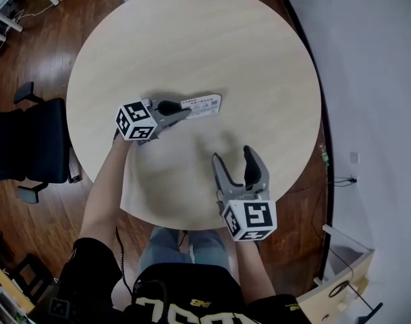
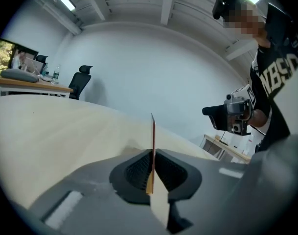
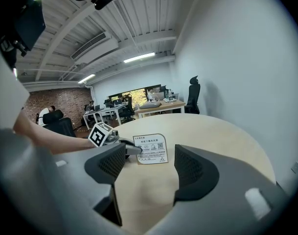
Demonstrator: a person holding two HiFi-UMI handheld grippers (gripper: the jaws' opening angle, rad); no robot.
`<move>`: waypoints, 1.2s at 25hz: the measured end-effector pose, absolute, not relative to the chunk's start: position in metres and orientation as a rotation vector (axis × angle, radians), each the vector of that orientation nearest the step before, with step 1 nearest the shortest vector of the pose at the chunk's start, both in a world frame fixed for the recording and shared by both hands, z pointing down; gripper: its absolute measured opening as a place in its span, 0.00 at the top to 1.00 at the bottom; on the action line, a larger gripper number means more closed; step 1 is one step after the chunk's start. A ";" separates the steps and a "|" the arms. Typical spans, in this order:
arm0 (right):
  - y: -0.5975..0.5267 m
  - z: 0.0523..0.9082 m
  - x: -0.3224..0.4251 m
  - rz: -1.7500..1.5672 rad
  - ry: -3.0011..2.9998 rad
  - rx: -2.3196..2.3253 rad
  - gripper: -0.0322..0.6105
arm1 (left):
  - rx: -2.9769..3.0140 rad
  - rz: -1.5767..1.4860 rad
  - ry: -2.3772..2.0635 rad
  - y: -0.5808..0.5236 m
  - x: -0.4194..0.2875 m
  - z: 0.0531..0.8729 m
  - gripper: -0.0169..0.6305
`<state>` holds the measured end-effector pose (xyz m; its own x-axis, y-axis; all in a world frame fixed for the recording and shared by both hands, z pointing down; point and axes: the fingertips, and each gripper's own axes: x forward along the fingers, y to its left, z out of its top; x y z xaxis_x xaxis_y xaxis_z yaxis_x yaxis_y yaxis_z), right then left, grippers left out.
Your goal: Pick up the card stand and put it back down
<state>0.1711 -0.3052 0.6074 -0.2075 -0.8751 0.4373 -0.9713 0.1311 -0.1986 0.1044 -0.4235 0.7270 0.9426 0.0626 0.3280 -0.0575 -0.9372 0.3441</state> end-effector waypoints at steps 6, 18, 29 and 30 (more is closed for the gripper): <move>-0.295 0.616 0.179 0.673 -2.160 1.850 0.45 | 2.760 0.428 -0.138 -0.427 0.096 0.711 0.62; -0.310 0.529 0.156 0.511 -2.318 1.857 0.45 | 2.787 0.290 -0.810 -0.397 0.013 0.569 0.57; -0.269 0.425 0.060 0.243 -2.542 1.720 0.45 | 2.762 0.102 -1.303 -0.288 -0.075 0.422 0.45; -0.259 0.419 0.056 0.227 -2.552 1.722 0.45 | 2.764 0.082 -1.353 -0.278 -0.081 0.413 0.45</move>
